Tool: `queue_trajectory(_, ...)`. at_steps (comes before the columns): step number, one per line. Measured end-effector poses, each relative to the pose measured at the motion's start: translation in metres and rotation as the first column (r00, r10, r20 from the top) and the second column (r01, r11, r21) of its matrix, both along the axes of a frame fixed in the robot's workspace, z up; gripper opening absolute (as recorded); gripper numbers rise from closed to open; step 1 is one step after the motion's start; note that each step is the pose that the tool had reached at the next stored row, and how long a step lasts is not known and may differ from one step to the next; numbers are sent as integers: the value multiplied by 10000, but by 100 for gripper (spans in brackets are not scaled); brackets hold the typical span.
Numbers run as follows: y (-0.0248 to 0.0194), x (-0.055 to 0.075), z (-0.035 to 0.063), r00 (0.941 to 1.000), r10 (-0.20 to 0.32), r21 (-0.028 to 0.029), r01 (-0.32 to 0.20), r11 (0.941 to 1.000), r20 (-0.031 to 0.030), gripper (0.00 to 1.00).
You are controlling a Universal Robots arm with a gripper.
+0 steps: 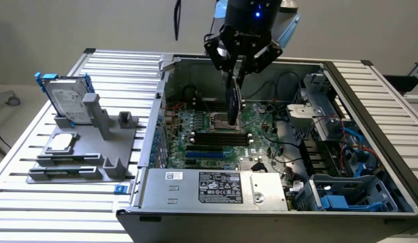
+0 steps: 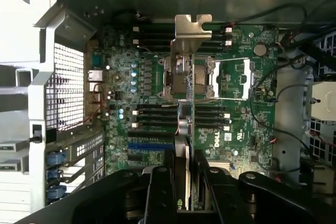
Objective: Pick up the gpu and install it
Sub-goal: 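Pick up the gpu and move the gpu toward the slot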
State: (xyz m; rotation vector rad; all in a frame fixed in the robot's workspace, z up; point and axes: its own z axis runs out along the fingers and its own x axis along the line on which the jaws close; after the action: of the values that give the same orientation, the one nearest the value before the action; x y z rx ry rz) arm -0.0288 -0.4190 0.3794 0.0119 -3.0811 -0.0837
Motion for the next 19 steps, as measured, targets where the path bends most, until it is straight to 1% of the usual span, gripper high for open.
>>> queue_trajectory(13,16,199,-236,10000,0,-1,0,10000,0,27)
queue_trajectory(16,16,202,-247,10000,-1,-4,1,10000,-16,27)
queue_trajectory(19,16,203,-247,10000,0,-5,0,10000,-16,27)
